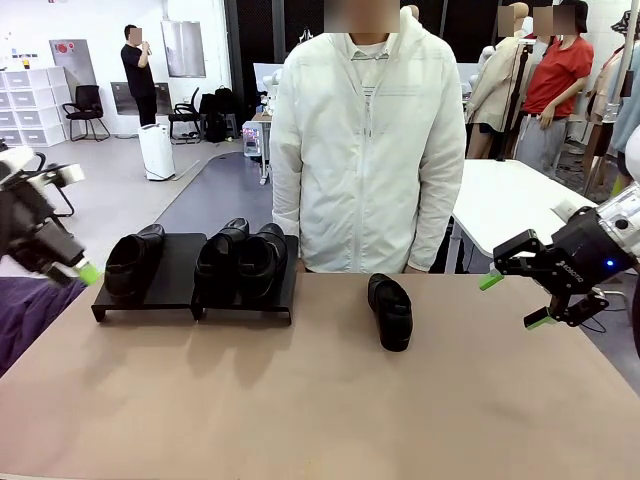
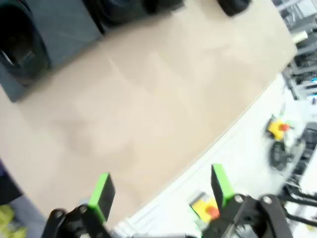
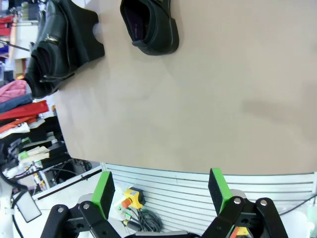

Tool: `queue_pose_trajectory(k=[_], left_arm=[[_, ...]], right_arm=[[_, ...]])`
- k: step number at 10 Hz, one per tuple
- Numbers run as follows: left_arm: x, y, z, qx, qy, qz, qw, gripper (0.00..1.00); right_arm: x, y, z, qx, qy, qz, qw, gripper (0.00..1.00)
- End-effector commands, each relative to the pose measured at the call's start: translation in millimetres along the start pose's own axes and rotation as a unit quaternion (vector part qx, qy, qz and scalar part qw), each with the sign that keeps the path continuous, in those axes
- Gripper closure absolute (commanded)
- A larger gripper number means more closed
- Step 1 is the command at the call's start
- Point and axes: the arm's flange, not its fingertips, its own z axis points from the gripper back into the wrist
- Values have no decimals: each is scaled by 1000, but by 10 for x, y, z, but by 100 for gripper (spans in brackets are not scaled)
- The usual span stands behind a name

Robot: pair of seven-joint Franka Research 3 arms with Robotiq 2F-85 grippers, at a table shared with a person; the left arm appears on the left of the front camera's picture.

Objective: Organize the shoes by placing them on the stand.
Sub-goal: Place the Shoe from the middle of the table onto the Shoes Stand.

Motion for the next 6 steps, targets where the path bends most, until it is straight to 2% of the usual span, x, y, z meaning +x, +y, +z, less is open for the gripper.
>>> queue_pose_trajectory(k=[1,3,4,6], left_arm=[[-467,-222,-245,10,-4,-8,1000,0],[-506,-250,-516,23,21,-29,999,0],[-480,-214,-237,-7,5,-5,1000,0],[-480,-214,-237,-7,5,-5,1000,0]], right_arm=[[-6,31,11,8,0,-11,1000,0],[-6,31,11,8,0,-11,1000,0],[-6,31,11,8,0,-11,1000,0],[-6,31,11,8,0,-11,1000,0]])
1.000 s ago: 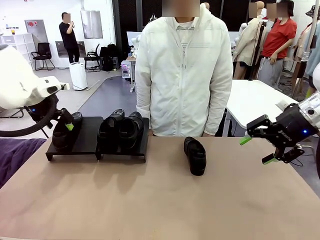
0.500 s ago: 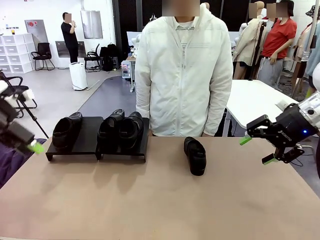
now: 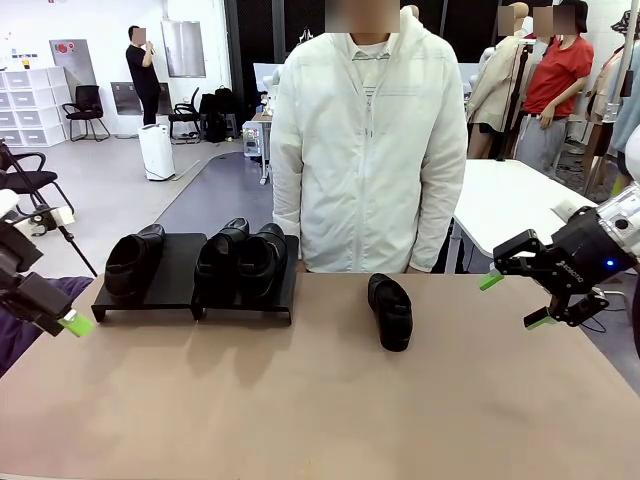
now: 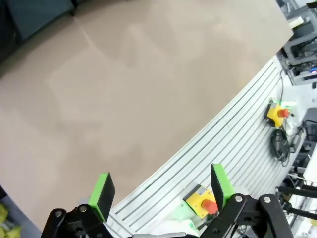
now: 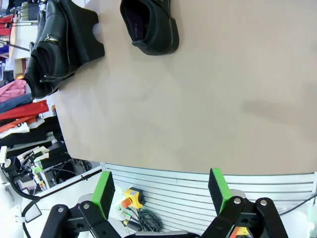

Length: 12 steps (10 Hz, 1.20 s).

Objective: Organize the shoes by placing them on the stand.
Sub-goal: Place the Shoe from the middle of the table onto the Shoes Stand, then pick up one Shoe and place it in the middle of the table.

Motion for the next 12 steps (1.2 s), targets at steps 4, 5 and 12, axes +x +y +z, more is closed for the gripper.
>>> queue_pose_trajectory(k=[4,5,12], left_arm=[[-6,10,49,-4,-1,5,1000,0],[-6,10,49,-4,-1,5,1000,0],[-6,10,49,-4,-1,5,1000,0]], right_arm=[[-5,30,10,8,1,-11,1000,0],[-5,30,10,8,1,-11,1000,0],[-18,74,8,-4,-37,-18,999,0]])
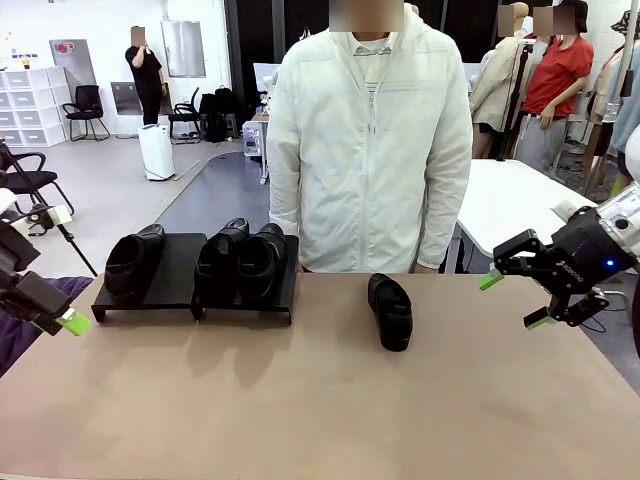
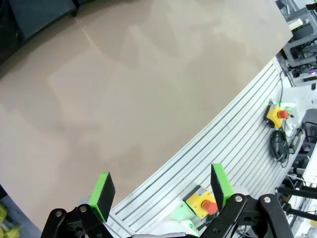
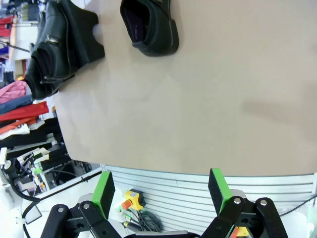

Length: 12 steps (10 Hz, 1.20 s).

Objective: Organize the shoes by placing them on the stand.
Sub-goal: Pick up one Shoe and place it in the middle of the table.

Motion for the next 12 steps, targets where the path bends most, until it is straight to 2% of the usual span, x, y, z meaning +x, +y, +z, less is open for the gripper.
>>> queue_pose_trajectory(k=[1,2,3,4,5,6,7,8,9,10,12], left_arm=[[2,-5,33,-3,2,3,1000,0],[2,-5,33,-3,2,3,1000,0],[2,-5,33,-3,2,3,1000,0],[2,-5,33,-3,2,3,1000,0],[2,-5,33,-3,2,3,1000,0],[2,-5,33,-3,2,3,1000,0],[2,-5,33,-3,2,3,1000,0],[2,-5,33,-3,2,3,1000,0],[2,-5,33,-3,2,3,1000,0],[2,-5,33,-3,2,3,1000,0],[2,-5,33,-3,2,3,1000,0]], right_arm=[[282,382,-254,-50,-47,5,998,0],[640,834,-712,-88,-22,78,993,0],[896,1155,-1128,-131,-41,85,987,0],[1070,1400,-1518,-165,-63,105,979,0],[1117,1595,-1828,-192,-51,148,969,0],[1167,1688,-2053,-232,-48,166,957,0],[1184,1710,-2117,-236,-42,168,956,0],[1181,1670,-2004,-227,-44,161,959,0],[1108,1495,-2215,-201,-40,176,963,0],[1108,1495,-2215,-201,-40,176,963,0],[1301,1553,-2233,-248,-24,199,948,0]])
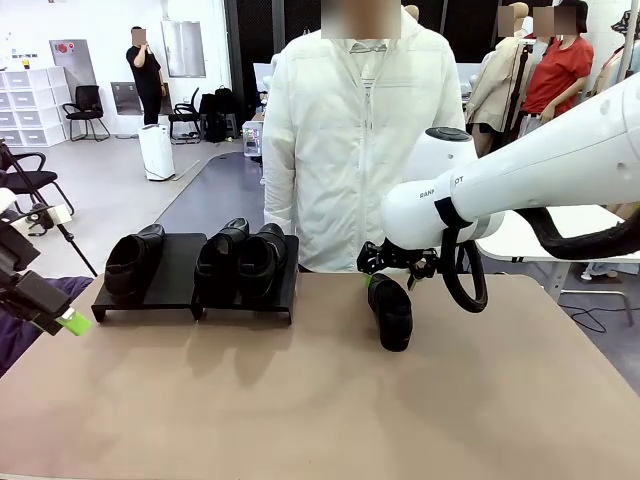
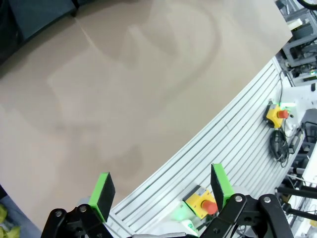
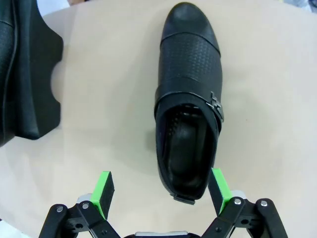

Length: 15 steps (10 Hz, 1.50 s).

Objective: Organize the shoes by placing them on the stand.
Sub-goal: Pick up one Shoe and place it in the middle of the table.

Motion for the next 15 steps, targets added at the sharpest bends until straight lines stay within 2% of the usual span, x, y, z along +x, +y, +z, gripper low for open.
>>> queue_pose_trajectory(k=[1,4,8,9,10,15], left_arm=[[2,-3,28,-3,2,3,1000,0],[2,-3,28,-3,2,3,1000,0],[2,-3,28,-3,2,3,1000,0],[2,-3,28,-3,2,3,1000,0],[2,-3,28,-3,2,3,1000,0],[2,-3,28,-3,2,3,1000,0]], right_arm=[[162,108,-58,-27,24,35,999,0],[277,266,-346,-35,59,29,997,0],[351,304,-642,-52,107,5,993,0],[347,309,-640,-53,109,5,993,60],[352,306,-638,-48,111,6,993,100],[345,291,-672,-64,112,-2,992,100]])
